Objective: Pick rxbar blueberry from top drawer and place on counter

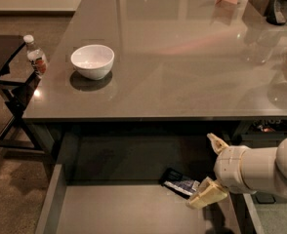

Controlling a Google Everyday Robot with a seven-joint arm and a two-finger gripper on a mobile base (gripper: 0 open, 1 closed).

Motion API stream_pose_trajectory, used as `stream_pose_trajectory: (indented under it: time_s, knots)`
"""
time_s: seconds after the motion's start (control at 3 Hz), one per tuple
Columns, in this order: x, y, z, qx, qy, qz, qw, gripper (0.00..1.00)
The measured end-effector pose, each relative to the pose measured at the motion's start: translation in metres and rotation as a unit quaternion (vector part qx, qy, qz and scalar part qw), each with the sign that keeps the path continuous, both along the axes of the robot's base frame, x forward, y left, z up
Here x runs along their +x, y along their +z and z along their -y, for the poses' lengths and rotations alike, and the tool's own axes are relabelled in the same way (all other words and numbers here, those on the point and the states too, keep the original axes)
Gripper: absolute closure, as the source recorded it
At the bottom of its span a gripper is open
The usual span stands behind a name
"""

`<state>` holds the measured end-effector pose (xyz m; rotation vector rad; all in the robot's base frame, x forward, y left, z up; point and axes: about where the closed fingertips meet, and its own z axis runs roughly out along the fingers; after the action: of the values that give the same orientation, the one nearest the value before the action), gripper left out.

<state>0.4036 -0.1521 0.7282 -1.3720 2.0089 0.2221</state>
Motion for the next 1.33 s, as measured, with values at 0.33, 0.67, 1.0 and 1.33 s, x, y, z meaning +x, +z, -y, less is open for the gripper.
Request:
stream_pose_trajectory:
  time_s: [0.33,0.67,1.0,1.33]
  knots:
    - [-0.001,-0.036,-0.003,-0.002,0.013,-0.026,0.9996,0.0]
    - [-0.006,-0.063,-0.012,0.0,0.027,-0.046,0.9985,0.0]
    - [-0.008,-0.085,-0.018,0.008,0.033,-0.062,0.9975,0.0]
    - [-0.008,-0.099,-0.025,0.019,0.031,-0.072,0.9967,0.0]
